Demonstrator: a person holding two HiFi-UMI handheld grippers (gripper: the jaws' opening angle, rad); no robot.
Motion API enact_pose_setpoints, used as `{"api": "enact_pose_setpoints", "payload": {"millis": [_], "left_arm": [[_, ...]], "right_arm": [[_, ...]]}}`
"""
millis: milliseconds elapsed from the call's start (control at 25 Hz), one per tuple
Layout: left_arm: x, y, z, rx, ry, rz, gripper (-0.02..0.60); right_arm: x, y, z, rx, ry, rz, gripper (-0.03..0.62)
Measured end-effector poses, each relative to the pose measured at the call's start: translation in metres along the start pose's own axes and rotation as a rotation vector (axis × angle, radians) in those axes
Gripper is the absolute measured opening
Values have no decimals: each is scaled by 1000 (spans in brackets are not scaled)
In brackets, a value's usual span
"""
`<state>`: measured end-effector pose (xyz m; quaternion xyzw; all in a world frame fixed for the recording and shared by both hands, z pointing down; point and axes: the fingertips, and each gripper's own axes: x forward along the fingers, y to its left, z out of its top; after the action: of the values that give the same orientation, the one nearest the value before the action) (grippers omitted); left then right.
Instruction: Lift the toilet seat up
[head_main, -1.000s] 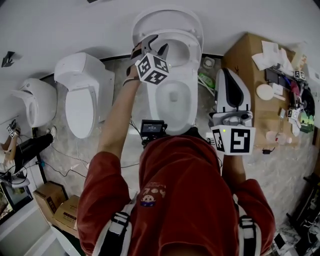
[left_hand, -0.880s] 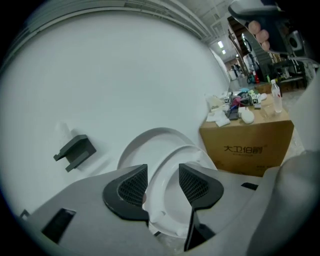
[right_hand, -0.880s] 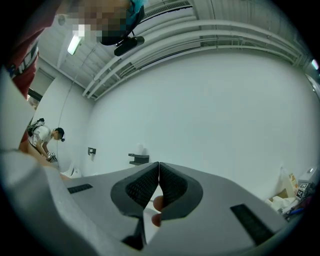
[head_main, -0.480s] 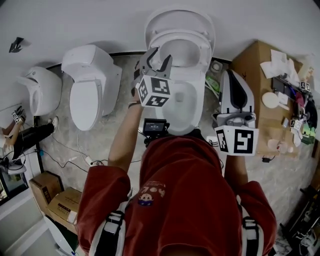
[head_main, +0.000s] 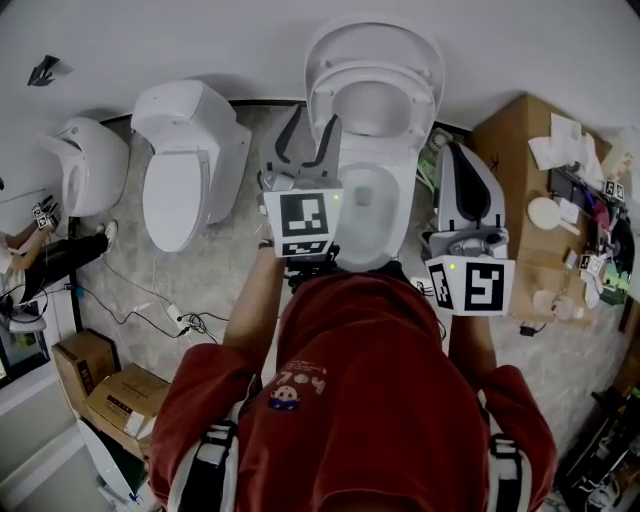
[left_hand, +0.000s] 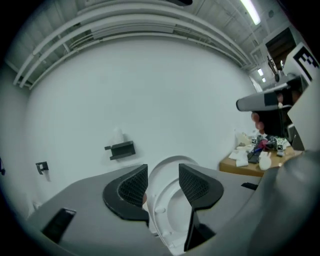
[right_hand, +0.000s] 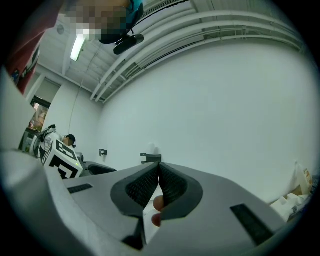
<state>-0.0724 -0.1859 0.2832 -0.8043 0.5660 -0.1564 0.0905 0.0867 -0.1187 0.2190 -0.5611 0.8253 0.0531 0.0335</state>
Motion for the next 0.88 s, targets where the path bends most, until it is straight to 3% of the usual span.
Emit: {"api": "enact_pose_setpoints", "payload": {"millis": [200, 320, 600, 880], "left_arm": [[-29, 11, 26, -50, -83, 53, 199], [-43, 14, 41, -121, -150, 92, 199], [-70, 26, 38, -222, -158, 147, 186], [-80, 27, 34, -214, -168, 160, 149]], "right_arm": [[4, 12, 3, 8, 1, 30, 14], [4, 16, 3, 9, 2, 43, 14], [2, 11, 0, 3, 10, 29, 14], [0, 12, -5, -1, 14, 23, 14]]}}
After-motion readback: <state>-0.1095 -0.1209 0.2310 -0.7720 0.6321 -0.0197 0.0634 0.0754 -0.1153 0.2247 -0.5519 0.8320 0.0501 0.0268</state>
